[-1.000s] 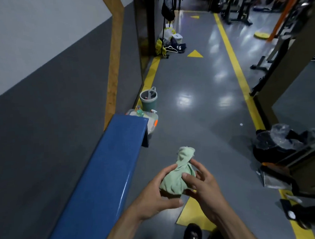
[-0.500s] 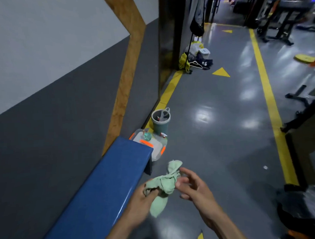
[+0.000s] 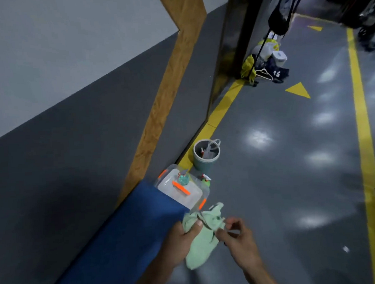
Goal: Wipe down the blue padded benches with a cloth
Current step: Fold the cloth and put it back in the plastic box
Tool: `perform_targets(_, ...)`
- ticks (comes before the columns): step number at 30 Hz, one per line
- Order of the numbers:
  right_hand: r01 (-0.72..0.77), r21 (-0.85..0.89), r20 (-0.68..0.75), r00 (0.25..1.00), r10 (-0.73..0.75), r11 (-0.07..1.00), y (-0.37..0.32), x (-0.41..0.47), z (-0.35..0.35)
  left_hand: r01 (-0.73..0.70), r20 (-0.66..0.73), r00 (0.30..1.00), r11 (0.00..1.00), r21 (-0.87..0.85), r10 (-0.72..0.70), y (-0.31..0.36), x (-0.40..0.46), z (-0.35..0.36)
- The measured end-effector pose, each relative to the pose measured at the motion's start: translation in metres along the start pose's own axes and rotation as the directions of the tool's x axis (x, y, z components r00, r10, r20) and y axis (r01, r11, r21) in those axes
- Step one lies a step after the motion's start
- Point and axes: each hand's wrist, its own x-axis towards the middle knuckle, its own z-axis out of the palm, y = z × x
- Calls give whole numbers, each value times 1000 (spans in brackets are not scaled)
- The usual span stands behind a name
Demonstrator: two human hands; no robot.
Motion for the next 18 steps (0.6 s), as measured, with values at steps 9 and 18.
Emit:
perform_targets(9,-156,-59,476,864,165,986,-12,172,1,158,7,987,972,-175,-159,-3,155,25)
perform_targets(18,-85,-420,488,818,304,903,11,364,0,286,-191,910,890,-354,-368,-44,301,55)
